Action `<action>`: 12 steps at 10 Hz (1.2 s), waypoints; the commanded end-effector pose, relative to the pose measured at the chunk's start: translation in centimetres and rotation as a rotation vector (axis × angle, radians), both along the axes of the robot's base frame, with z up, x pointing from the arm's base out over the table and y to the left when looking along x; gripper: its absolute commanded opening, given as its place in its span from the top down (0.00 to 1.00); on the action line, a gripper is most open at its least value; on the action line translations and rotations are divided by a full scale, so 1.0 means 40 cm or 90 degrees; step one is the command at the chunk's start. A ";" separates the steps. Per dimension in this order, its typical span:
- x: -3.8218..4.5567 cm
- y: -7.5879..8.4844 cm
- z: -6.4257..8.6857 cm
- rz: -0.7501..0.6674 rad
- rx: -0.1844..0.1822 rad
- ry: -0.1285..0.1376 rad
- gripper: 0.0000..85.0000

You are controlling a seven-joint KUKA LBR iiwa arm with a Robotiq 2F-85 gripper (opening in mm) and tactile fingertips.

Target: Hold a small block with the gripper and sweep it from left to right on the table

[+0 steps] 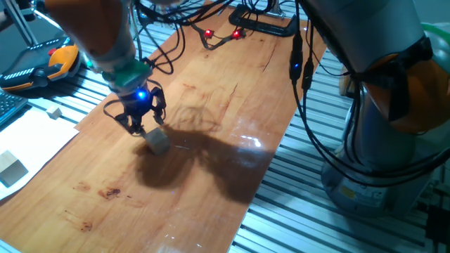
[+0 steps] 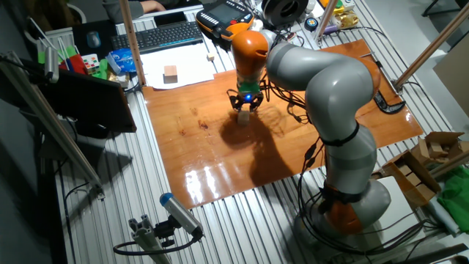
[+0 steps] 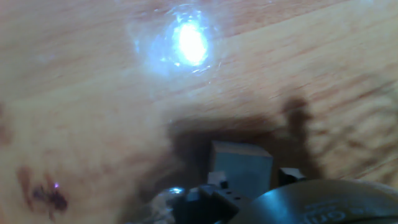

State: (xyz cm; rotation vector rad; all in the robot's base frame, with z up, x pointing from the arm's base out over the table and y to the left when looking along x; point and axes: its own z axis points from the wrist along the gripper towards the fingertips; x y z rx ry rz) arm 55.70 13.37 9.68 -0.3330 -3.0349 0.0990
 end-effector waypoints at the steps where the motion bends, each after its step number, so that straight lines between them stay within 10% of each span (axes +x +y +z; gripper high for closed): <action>1: -0.007 -0.001 0.010 0.021 -0.003 0.002 0.71; 4: -0.037 -0.014 0.064 0.100 -0.024 -0.005 0.99; 12: -0.061 -0.074 0.086 0.155 0.006 -0.014 0.99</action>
